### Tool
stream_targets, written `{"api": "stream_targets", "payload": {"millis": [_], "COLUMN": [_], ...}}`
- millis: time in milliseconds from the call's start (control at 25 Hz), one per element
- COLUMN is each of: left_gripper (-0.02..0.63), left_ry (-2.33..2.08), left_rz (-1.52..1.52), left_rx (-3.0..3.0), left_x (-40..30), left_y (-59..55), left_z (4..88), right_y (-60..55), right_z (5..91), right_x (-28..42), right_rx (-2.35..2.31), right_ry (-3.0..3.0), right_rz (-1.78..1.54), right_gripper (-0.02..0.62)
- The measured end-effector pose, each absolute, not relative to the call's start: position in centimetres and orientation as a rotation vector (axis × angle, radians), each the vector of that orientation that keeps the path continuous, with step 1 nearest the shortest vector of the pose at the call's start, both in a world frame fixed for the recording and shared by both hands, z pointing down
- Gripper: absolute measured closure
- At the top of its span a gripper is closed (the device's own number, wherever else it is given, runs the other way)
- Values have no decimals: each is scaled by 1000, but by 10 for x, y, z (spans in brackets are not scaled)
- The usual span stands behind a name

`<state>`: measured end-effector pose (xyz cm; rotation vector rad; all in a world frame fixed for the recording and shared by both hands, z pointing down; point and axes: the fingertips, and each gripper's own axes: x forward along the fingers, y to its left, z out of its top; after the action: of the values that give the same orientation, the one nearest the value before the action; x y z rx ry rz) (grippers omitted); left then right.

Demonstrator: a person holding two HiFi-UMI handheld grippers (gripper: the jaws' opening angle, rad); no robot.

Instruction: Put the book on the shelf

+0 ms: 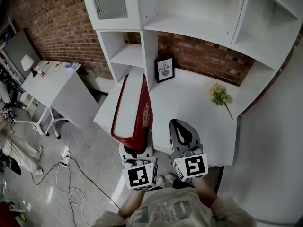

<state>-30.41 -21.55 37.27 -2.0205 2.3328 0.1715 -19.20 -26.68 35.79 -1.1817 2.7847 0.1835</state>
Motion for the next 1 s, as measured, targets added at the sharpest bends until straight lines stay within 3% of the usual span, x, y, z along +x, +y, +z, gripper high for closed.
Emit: {"api": "stream_targets", "payload": {"millis": [680,1000], "left_gripper": [357,357], "left_ry": [2324,2193], "left_rz": [225,157], "left_rx": [-2104,-2141], "left_x": [-260,-249], "left_y": [-272,-338], "left_z": [380,300], "right_y": [-308,-319], "right_z": [368,378], "right_x": [-147,-116], "right_rx": [-1210,-1294], "right_ry": [2808,2774], "right_rz": [147,33], "right_gripper": [578,578]}}
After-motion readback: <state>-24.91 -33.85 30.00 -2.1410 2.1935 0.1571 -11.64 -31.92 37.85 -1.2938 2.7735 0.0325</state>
